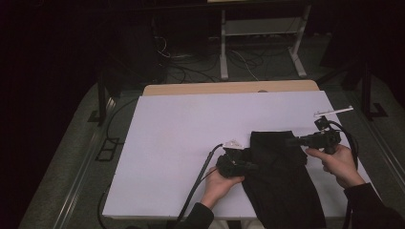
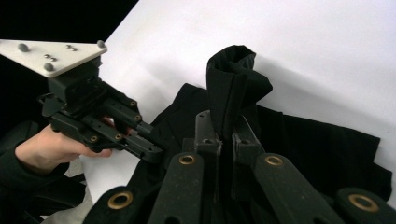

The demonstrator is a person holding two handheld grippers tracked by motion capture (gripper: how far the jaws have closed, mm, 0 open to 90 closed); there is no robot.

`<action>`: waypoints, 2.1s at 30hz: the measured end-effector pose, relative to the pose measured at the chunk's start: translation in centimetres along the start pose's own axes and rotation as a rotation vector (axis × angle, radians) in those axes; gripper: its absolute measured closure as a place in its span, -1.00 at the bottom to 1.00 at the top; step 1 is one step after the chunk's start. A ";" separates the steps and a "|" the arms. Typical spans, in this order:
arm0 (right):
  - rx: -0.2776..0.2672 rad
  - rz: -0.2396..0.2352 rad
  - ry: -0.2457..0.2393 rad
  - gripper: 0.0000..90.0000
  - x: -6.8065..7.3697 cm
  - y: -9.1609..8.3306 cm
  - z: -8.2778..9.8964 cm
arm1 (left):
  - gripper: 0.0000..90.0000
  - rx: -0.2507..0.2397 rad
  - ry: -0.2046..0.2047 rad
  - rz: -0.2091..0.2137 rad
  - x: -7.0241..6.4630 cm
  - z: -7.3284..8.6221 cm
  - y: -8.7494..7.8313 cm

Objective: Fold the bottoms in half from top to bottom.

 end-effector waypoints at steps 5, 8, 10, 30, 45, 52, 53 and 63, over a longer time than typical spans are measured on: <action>-0.001 -0.012 -0.003 0.85 0.4 -0.3 0.4 | 0.51 0.007 0.026 -0.053 -0.1 -0.1 -0.3; -0.002 -0.016 -0.010 0.85 0.6 -0.4 0.6 | 0.39 -0.010 0.024 -0.073 -0.1 -0.5 -1.0; 0.003 -0.020 -0.010 0.85 0.9 -0.5 0.8 | 0.30 -0.026 0.019 -0.073 0.0 -0.7 -1.5; 0.047 -0.105 -0.064 0.84 2.7 -1.2 3.6 | -0.19 -0.215 -0.107 -0.124 3.1 -2.3 -4.3; 0.080 -0.179 -0.052 0.83 3.4 -1.6 6.2 | -0.23 -0.239 -0.135 -0.175 4.2 -2.3 -4.9; 0.083 -0.214 -0.063 0.83 3.4 -2.0 7.8 | -0.23 -0.239 -0.135 -0.179 4.3 -2.3 -4.8; 0.095 -0.224 -0.074 0.82 3.3 -1.9 8.1 | -0.23 -0.239 -0.135 -0.179 4.3 -2.3 -4.8; 0.260 -0.324 -0.138 0.79 2.6 -2.1 9.7 | -0.23 -0.232 -0.126 -0.174 4.2 -2.3 -4.7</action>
Point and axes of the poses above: each handheld gripper's, and its own axes: y roughly forward along the jaws, z roughly out of its underside, x roughly to its left, the point moved 4 cm from there along y, roughly forward along the jaws, and after that the axes turned 7 degrees about y, right-handed, at the moved point
